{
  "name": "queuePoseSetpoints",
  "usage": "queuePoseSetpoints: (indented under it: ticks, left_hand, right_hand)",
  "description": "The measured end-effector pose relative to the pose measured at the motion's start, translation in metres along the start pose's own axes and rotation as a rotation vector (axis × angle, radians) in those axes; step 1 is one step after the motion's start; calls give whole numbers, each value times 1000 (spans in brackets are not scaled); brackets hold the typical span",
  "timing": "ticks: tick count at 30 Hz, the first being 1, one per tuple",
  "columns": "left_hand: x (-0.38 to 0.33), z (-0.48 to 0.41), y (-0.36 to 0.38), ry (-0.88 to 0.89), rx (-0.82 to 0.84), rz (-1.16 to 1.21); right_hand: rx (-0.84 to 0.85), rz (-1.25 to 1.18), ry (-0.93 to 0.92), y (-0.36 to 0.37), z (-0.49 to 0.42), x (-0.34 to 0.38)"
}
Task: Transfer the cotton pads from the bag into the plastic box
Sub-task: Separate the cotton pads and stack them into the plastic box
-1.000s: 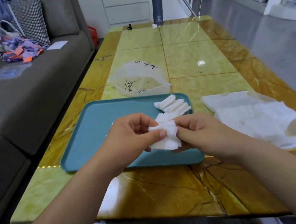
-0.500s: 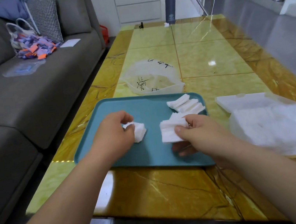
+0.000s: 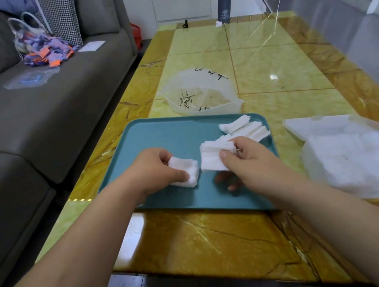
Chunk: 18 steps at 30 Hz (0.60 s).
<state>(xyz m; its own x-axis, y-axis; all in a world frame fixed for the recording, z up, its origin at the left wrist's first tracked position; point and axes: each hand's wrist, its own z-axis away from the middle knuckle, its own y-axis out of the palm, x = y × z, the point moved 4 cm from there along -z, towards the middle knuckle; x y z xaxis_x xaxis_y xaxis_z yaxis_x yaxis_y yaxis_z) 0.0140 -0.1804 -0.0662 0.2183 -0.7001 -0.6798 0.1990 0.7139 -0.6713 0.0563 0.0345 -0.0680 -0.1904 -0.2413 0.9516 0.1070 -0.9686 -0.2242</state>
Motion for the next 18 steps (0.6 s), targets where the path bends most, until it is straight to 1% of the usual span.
queuePoseSetpoints:
  ticks: [2,4,7,10,13,15,18]
  left_hand:
    - [-1,2,-1,15,20,4]
    - [0,4,-4,25,50,62]
    - [-1,11,-7,66,177,234]
    - [-14,25,-7,184,281,351]
    - [-30,37,-7,275,302,477]
    - [-38,44,-6,327,311,539]
    - [-46,49,-2,385,316,574]
  right_hand:
    - [-16,-14,-14,-4,3,4]
    - [-31,-41,-24,-6,5,8]
    - [-52,-75,-45,-8,7,14]
    - [-105,-101,-84,-12,9,20]
    - [-164,-96,-135,-18,11,23]
    - [-172,-76,-165,-20,13,23]
    - [-86,-95,-155,-19,15,24]
